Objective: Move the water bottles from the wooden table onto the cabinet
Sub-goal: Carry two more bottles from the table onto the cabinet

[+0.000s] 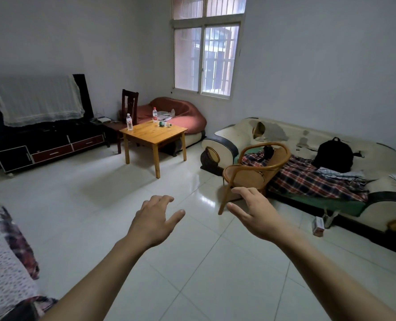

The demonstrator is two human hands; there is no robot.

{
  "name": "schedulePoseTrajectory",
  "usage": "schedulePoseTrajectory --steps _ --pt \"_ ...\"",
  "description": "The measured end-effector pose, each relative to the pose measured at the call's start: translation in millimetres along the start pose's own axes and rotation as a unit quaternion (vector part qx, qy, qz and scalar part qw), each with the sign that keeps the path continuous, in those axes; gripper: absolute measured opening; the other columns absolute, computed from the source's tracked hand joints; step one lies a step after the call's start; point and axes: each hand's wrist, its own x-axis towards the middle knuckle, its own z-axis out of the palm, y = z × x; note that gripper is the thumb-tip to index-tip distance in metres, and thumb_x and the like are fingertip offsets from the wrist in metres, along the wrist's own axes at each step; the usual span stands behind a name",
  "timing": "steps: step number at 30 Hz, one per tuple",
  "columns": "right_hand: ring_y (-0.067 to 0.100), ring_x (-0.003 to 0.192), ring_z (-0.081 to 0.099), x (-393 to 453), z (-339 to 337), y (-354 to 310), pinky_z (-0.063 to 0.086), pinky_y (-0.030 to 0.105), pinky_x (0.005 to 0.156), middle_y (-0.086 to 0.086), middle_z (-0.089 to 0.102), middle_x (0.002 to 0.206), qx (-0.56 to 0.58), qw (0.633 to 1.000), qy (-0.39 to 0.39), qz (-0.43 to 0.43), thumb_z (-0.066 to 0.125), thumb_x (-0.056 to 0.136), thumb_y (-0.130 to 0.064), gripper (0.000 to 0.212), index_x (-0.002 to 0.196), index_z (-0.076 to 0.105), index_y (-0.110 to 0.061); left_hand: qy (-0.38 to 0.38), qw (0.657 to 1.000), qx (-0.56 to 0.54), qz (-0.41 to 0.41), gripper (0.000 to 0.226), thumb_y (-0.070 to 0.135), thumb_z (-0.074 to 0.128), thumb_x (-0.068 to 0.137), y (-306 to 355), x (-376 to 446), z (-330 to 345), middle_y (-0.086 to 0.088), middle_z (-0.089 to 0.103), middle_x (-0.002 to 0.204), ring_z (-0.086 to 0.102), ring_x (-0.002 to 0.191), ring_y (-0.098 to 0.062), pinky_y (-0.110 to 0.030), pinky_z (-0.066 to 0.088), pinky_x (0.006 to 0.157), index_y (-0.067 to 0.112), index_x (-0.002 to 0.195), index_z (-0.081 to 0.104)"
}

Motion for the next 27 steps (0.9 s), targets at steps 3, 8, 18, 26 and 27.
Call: schedulePoseTrajectory --steps 3,8,18,26,27 --pt "0.012 0.128 0.043 41.7 -3.8 31.2 0.043 0.031 0.105 -0.003 0.043 0.145 0.007 1.0 0.013 -0.002 0.049 0.094 -0.057 0.06 0.145 0.039 -0.028 -0.007 1.0 0.011 -0.004 0.062 0.065 0.046 0.092 16.4 51.0 12.2 0.004 0.044 0.148 0.039 0.135 -0.017 -0.038 0.04 0.107 0.028 0.141 0.045" --pt "0.013 0.123 0.048 107.6 -25.7 79.6 0.047 0.029 0.1 -0.003 0.046 0.141 0.024 1.0 0.014 0.013 0.049 0.093 -0.058 0.059 0.143 0.041 -0.028 0.001 1.0 0.027 0.004 0.067 0.071 0.043 0.089 45.3 128.2 26.9 0.005 0.046 0.147 0.04 0.135 -0.017 -0.038 0.041 0.106 0.029 0.141 0.046" --pt "0.012 0.123 0.049 228.9 -22.2 124.1 0.045 0.029 0.101 -0.003 0.048 0.141 0.053 0.999 -0.001 0.012 0.05 0.092 -0.058 0.058 0.141 0.045 -0.028 -0.006 1.0 0.027 -0.011 0.066 0.066 0.052 0.088 33.7 252.5 50.4 0.006 0.045 0.147 0.04 0.134 -0.017 -0.037 0.043 0.105 0.029 0.141 0.044" --pt "0.011 0.127 0.046 352.5 0.1 110.9 0.041 0.028 0.106 -0.003 0.049 0.141 -0.017 1.0 0.002 -0.012 0.048 0.093 -0.059 0.058 0.142 0.045 -0.028 0.016 1.0 -0.019 -0.013 0.066 0.066 0.054 0.087 -20.3 381.3 47.6 0.003 0.046 0.145 0.042 0.133 -0.02 -0.04 0.045 0.103 0.028 0.14 0.045" --pt "0.011 0.127 0.046 370.9 -0.3 106.5 0.04 0.028 0.106 -0.003 0.049 0.141 -0.026 1.0 0.005 -0.009 0.048 0.093 -0.058 0.058 0.142 0.044 -0.027 0.017 0.999 -0.028 -0.014 0.065 0.066 0.054 0.086 -27.0 399.2 44.4 0.003 0.046 0.145 0.043 0.132 -0.02 -0.04 0.045 0.102 0.029 0.139 0.045"
